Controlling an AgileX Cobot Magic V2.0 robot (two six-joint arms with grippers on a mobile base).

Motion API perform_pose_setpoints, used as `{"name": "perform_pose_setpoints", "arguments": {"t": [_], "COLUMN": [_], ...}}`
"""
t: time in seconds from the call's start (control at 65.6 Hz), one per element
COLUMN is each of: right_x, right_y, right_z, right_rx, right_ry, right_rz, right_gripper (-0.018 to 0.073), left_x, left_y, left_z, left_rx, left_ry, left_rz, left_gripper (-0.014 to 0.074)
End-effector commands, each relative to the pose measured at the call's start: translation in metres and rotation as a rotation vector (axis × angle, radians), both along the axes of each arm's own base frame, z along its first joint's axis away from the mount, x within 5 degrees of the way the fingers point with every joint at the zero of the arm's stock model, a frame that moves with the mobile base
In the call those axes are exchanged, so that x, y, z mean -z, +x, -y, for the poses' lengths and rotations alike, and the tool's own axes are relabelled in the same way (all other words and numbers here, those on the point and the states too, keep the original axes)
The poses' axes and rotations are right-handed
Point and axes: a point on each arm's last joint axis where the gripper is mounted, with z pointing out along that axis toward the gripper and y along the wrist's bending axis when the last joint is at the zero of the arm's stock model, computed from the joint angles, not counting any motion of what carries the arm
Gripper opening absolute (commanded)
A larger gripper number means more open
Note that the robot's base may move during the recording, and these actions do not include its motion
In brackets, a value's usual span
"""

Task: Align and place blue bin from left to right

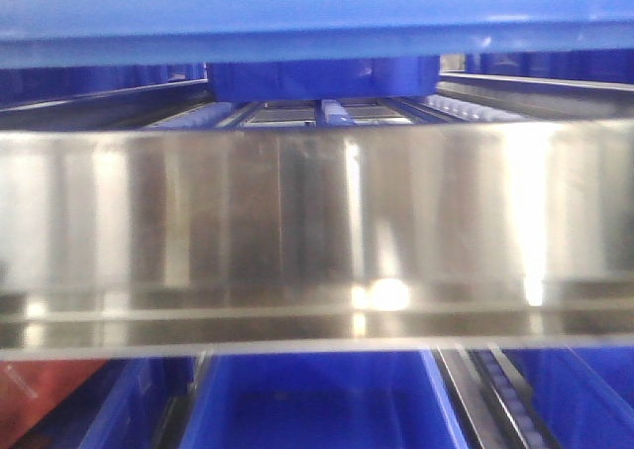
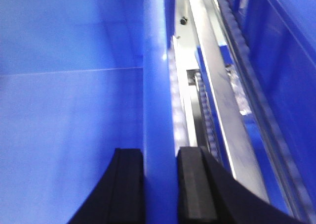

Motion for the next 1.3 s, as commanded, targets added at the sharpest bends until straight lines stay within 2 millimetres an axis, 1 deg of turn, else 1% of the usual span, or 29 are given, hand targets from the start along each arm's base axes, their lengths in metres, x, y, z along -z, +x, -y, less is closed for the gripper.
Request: {"name": "perform_pose_setpoints", "arguments": {"t": [0.0,1.281], "right_x": [-0.0125,-0.0125], "right_y": [-0.0014,-0.0014], "right_z": [-0.0054,-0.0054], "right_rx": [-0.064,-0.064], "right_ry": [0.074,0.074], "right_rz": [0.093,0.093], "right_gripper": [-0.007,-0.007], "left_x": [-0.0113,-0.0113], "left_y": [-0.0011,-0.0011], "left_z": [0.0069,0.0069], "left_rx": [0.07,0.07], "left_ry": [-0.05,-0.05], "left_rz": [0.092,0.092], "left_gripper": [-0.0111,-0.0111]}}
